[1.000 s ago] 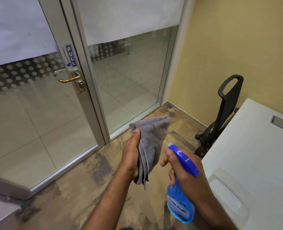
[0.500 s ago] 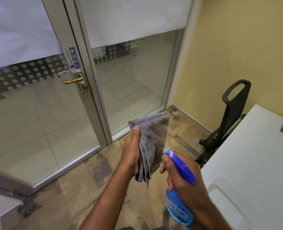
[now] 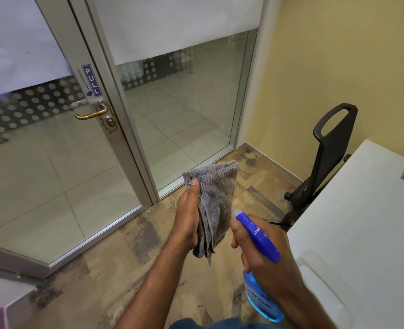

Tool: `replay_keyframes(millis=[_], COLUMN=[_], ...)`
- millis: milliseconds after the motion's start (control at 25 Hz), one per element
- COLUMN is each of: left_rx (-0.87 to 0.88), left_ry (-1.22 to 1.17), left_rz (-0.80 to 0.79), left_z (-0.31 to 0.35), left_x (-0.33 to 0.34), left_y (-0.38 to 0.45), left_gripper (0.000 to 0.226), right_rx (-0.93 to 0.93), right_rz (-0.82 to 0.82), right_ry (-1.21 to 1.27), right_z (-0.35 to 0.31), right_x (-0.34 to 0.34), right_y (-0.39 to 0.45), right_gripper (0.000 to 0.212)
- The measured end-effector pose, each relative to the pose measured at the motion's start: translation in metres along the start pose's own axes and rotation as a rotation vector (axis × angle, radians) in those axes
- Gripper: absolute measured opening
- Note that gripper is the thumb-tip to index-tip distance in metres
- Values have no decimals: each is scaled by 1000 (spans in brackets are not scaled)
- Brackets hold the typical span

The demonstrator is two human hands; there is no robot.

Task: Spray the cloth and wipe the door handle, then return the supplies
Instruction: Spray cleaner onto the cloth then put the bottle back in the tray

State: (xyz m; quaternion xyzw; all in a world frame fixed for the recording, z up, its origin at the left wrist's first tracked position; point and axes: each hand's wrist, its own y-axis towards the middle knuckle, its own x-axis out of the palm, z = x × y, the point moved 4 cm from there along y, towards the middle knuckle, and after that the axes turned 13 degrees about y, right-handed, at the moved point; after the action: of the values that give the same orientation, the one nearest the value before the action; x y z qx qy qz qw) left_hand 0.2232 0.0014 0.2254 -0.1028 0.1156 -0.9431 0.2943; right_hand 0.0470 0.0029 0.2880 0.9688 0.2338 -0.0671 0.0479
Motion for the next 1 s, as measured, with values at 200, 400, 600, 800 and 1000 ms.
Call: replay_keyframes(millis=[200,400,600,800,1000], left_rx=[-27,-45,-65,-98,-94], left_ry=[-21,-67,-97,-143,-165], left_rz=[42,92,136,154,157], left_z=[-4,-5,-6,-9,-6], left_x=[6,9,5,4,3], left_y=[12,22,29,30,33], left_gripper=[47,42,41,42,44], right_rx=[28,12,9,20,29], right_rz=[-10,-27,-30,-44,-62], right_ry=[1,-12,2,4,-5], right_z=[7,5,8,10,7], right_x=[-13,-18,-24,-24,-23], right_y=[2,3,3,5,4], right_gripper=[66,50,63,63,59])
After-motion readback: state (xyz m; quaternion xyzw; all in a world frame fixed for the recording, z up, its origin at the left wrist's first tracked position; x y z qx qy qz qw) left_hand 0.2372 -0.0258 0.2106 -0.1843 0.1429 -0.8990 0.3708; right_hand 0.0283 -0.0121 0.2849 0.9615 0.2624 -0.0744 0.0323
